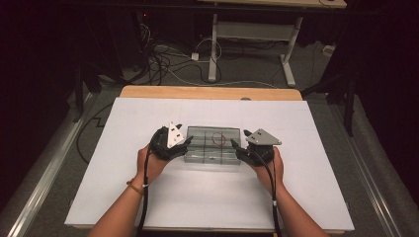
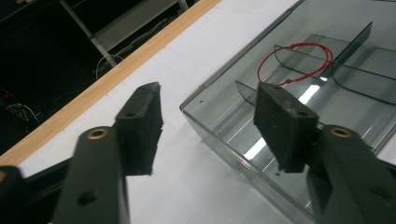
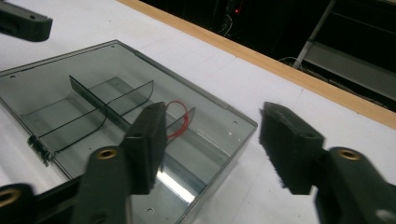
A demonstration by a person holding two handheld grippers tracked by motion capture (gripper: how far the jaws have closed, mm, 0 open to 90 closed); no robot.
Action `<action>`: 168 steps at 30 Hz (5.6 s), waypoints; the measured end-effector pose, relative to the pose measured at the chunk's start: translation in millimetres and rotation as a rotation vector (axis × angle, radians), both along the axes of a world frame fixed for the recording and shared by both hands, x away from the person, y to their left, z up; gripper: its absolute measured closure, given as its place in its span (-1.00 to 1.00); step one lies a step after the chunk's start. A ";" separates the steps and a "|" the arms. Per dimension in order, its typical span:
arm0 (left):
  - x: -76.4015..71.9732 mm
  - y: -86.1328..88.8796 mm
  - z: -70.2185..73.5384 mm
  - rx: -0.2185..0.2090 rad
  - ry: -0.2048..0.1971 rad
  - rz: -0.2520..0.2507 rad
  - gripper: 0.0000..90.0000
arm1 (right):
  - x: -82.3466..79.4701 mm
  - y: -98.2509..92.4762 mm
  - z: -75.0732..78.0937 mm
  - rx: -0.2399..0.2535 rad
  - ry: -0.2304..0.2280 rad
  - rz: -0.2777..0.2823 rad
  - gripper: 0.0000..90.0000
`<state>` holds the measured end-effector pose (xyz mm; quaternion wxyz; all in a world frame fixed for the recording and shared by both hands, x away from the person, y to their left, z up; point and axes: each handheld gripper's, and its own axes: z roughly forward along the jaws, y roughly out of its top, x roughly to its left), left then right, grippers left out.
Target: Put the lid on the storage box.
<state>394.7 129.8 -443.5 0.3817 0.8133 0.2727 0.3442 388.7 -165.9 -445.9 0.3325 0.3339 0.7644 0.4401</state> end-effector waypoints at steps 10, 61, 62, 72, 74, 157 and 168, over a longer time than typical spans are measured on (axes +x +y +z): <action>-11.7 -3.3 -4.7 -0.010 -0.051 0.002 -0.47 | -1.3 2.2 -1.1 0.010 -0.029 0.027 -0.60; -62.7 1.3 7.4 -0.021 -0.110 -0.148 -0.56 | -45.8 -10.7 11.2 -0.037 -0.099 0.025 -0.55; -63.5 1.8 7.3 -0.020 -0.108 -0.151 -0.56 | -46.8 -11.0 11.4 -0.036 -0.102 0.024 -0.55; -71.3 10.1 4.7 -0.010 -0.111 -0.157 -0.56 | -54.0 -13.4 11.7 -0.047 -0.108 0.025 -0.55; -72.6 12.0 4.5 -0.013 -0.108 -0.157 -0.56 | -55.5 -13.9 11.5 -0.052 -0.113 0.021 -0.55; -118.3 92.5 -47.1 0.027 -0.001 -0.028 -0.57 | -95.2 -89.7 -29.4 -0.090 -0.044 -0.131 -0.56; -121.2 104.4 -55.7 -0.010 0.040 0.027 -0.64 | -104.2 -105.2 -39.8 -0.066 -0.034 -0.158 -0.56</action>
